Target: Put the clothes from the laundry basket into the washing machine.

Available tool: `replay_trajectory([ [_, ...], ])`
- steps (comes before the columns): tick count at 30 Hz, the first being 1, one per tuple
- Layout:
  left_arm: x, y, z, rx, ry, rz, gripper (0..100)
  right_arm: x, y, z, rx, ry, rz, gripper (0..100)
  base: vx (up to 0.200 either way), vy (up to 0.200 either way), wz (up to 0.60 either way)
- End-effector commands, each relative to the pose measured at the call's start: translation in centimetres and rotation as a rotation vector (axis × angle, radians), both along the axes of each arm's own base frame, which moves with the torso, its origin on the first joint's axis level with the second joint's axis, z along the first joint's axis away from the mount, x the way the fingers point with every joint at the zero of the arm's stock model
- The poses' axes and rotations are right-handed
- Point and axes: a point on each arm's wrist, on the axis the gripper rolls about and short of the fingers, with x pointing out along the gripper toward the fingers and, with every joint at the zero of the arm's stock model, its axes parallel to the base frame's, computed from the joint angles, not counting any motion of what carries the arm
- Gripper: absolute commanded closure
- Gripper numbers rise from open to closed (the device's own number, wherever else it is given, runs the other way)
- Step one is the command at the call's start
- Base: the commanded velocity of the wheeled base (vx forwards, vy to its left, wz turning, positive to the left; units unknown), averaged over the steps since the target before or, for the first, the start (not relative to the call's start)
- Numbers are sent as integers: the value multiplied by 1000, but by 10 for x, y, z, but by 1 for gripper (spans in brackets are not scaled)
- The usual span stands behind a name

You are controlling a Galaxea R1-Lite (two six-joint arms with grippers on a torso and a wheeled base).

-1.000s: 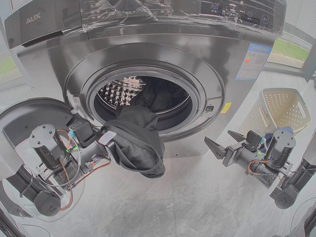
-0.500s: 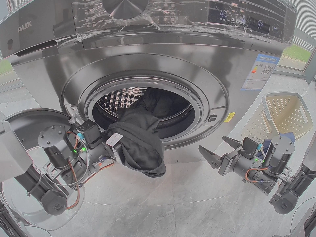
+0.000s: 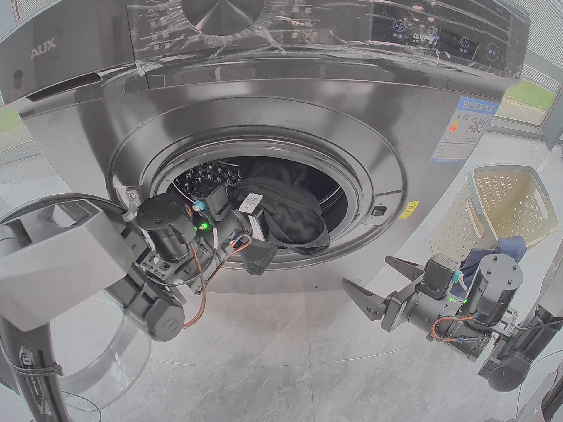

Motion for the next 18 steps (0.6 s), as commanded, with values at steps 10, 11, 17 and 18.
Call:
replay_trajectory([
  [10, 89, -16, -13, -15, 36, 110, 100, -5, 7, -2, -4, 8, 29, 0, 0, 0, 0],
  [11, 93, -18, -9, -17, 36, 112, 100, -5, 7, -2, -4, 8, 29, 0, 0, 0, 0],
  [17, 117, -24, -8, -14, 53, 143, 100, -6, 9, -4, -8, 14, 35, 0, 0, 0, 0],
  [18, 120, -25, -8, -13, 57, 149, 100, -6, 9, -4, -8, 14, 37, 0, 0, 0, 0],
])
